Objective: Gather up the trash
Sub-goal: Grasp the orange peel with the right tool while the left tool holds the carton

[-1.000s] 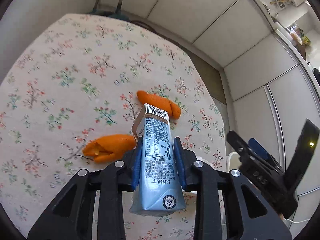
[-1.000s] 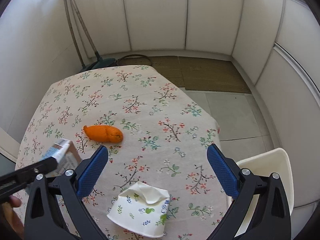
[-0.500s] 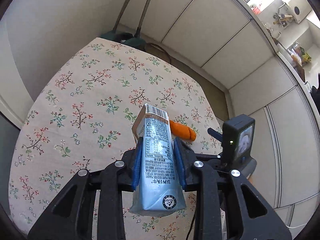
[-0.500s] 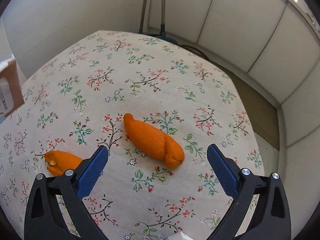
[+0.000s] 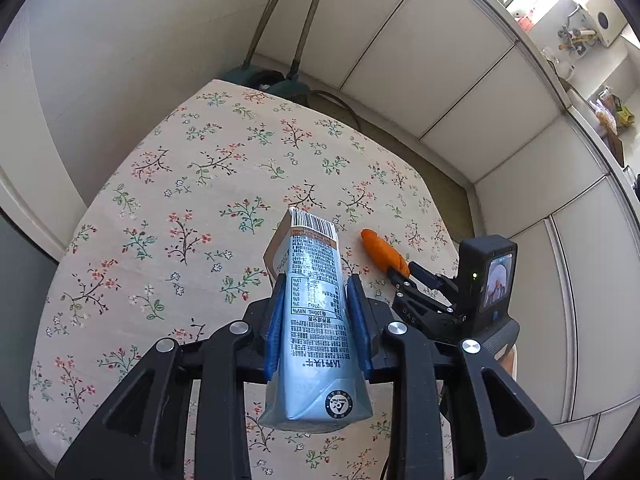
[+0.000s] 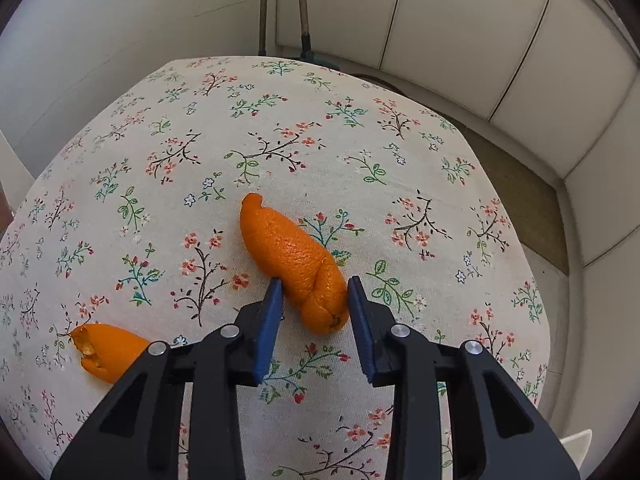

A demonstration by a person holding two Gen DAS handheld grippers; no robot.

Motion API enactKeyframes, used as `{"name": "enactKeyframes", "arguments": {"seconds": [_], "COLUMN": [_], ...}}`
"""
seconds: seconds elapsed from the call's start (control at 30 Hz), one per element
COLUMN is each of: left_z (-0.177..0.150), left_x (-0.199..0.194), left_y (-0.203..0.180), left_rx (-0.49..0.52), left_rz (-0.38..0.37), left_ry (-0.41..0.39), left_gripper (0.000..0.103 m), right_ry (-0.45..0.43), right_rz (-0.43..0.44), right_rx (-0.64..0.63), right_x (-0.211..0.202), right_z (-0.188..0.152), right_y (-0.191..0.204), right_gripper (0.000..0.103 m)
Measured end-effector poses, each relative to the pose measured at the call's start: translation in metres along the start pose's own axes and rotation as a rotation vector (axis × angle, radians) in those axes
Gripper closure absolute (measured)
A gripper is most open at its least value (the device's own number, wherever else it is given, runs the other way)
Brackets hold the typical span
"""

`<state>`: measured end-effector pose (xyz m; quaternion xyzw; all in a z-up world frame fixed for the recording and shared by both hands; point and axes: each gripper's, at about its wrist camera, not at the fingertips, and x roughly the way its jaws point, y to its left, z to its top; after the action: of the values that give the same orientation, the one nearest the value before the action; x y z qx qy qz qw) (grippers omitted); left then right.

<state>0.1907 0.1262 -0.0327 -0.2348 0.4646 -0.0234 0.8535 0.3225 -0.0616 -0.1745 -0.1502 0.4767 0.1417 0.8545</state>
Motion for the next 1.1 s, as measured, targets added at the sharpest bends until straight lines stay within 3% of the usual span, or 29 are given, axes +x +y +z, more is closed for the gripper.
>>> {"name": "enactKeyframes", "arguments": {"seconds": [0.1,0.47,0.53,0.57,0.6,0.83,0.87,0.9,0.93,1.1], "left_z": [-0.002,-0.003,-0.004,-0.005,-0.005,-0.003,-0.003,-0.003,-0.003,-0.003], "left_x": [-0.004,-0.009,-0.009,-0.009,-0.008,0.002,0.003,0.005,0.006,0.006], "left_y": [-0.003,-0.004,-0.005,-0.005,-0.006,-0.003,-0.003,-0.003,-0.003,-0.002], "left_rx": [0.015,0.022,0.028,0.031,0.032,0.02,0.02,0.021,0.021,0.017], "left_rz": [0.015,0.032,0.03,0.031,0.032,0.037,0.039,0.043,0.047,0.06], "left_ry": [-0.019,-0.047,-0.045,-0.044,-0.041,-0.017,-0.014,-0.013,-0.011,-0.019], "left_gripper": [0.075,0.075,0.075,0.075,0.075,0.075,0.075,0.075,0.075,0.075], "right_ry": [-0.008,-0.061,-0.062,-0.066,-0.075,0.001,0.007,0.013,0.024,0.006], "right_rz": [-0.003,0.017,0.039,0.037,0.027,0.034,0.04,0.05,0.06,0.107], "right_rx": [0.016,0.058,0.053,0.045,0.034,0.032,0.038,0.042,0.044,0.067], "right_x": [-0.005,-0.031,-0.029,-0.027,-0.026,0.007,0.01,0.012,0.015,0.009], "right_z": [-0.001,0.004,0.005,0.005,0.004,0.005,0.006,0.006,0.007,0.013], "right_y": [0.001,0.006,0.006,0.007,0.008,0.015,0.013,0.012,0.012,0.015], "right_gripper": [0.078,0.078,0.068,0.043,0.029,0.026,0.032,0.057,0.07,0.077]}}
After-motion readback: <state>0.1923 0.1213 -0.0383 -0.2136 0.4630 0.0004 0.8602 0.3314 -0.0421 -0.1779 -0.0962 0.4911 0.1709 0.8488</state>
